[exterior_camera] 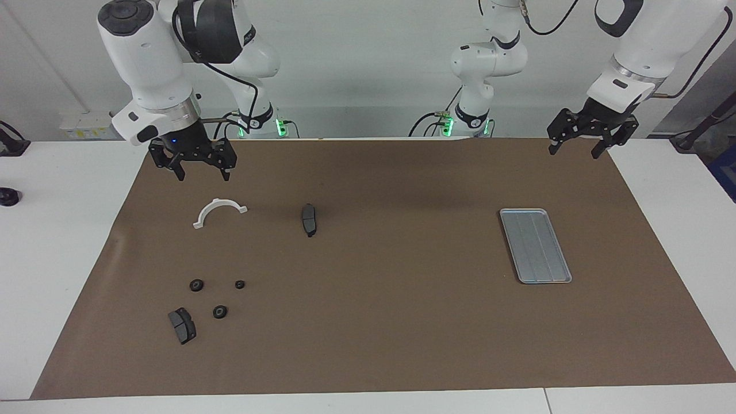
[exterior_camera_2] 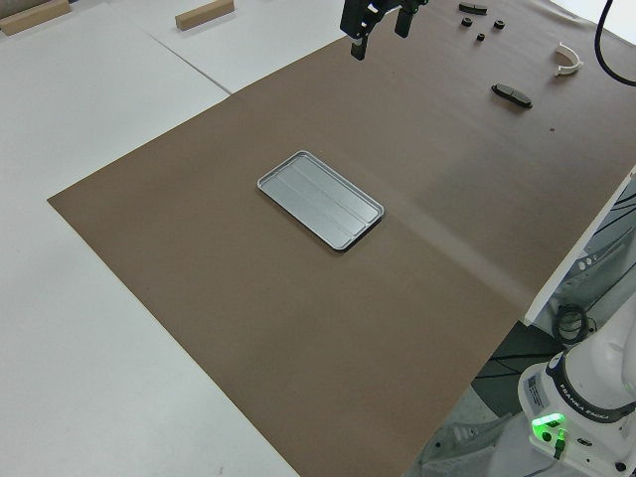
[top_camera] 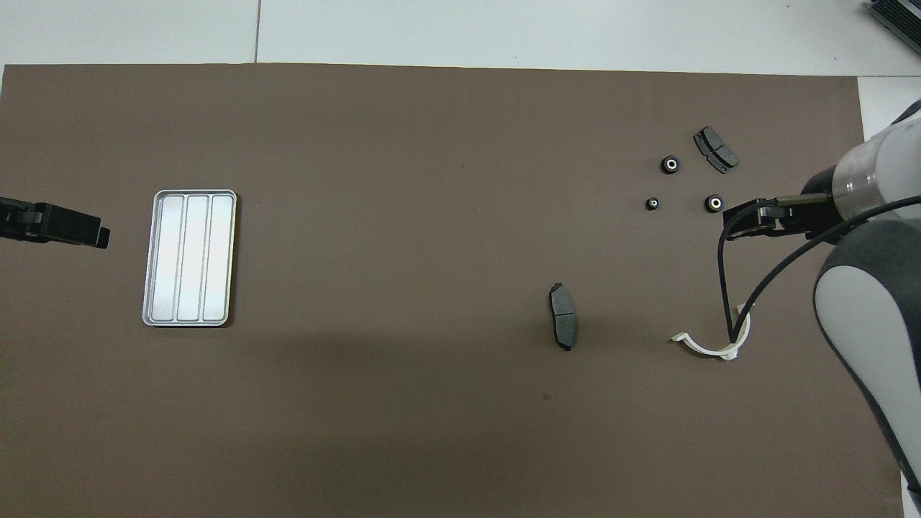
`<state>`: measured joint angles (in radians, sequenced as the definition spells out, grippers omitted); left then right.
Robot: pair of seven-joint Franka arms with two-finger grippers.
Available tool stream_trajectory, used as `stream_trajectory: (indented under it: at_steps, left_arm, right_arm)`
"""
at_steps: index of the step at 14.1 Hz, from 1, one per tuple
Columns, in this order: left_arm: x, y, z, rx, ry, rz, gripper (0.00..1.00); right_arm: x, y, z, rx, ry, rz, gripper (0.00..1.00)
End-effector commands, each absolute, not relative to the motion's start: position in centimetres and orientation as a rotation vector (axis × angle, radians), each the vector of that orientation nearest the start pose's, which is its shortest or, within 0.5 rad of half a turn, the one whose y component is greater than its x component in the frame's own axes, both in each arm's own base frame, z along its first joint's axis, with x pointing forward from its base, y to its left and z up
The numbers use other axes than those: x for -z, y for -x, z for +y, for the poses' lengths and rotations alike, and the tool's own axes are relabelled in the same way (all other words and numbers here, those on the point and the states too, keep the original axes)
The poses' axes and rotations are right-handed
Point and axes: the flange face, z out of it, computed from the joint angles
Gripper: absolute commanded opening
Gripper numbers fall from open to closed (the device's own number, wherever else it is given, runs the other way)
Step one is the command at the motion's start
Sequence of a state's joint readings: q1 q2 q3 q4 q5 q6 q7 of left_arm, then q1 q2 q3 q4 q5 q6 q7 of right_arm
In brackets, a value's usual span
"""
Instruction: Pick bearing gear from pile to tray
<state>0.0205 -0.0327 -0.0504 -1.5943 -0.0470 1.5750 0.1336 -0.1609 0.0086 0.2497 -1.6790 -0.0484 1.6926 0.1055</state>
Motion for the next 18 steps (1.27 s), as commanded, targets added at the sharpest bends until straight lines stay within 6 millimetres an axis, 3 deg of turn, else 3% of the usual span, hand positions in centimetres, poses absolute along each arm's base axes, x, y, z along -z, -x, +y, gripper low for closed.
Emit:
stream_trajectory:
  at_steps: [1, 4, 7, 13, 16, 18]
  left_arm:
    - [-63.0, -53.8, -1.8, 0.063, 3.161, 0.232, 1.0]
    - [-62.9, -53.8, -1.8, 0.066, 3.167, 0.115, 1.0]
    - [-62.6, -53.8, -1.7, 0.061, 3.165, 0.124, 1.0]
    - [-62.3, -53.4, -1.8, 0.054, 3.164, 0.126, 1.0]
    - [-62.3, -53.5, -1.7, 0.059, 3.164, 0.124, 1.0]
    - [-62.3, -53.5, -1.8, 0.059, 3.164, 0.126, 1.0]
  right_arm:
    - [-57.8, -55.7, 4.1, 0.026, 3.205, 0.029, 1.0]
    - [-56.4, -56.5, 3.9, 0.007, 3.182, 0.038, 1.0]
    - [-53.5, -57.6, 3.8, 0.083, 3.168, 0.035, 1.0]
    - [-43.1, -63.0, 1.7, 0.112, 3.12, -0.051, 1.0]
    - [-38.5, -65.6, -2.1, 0.19, 3.11, -0.149, 1.0]
    - [-35.9, -66.7, -2.6, 0.228, 3.14, -0.205, 1.0]
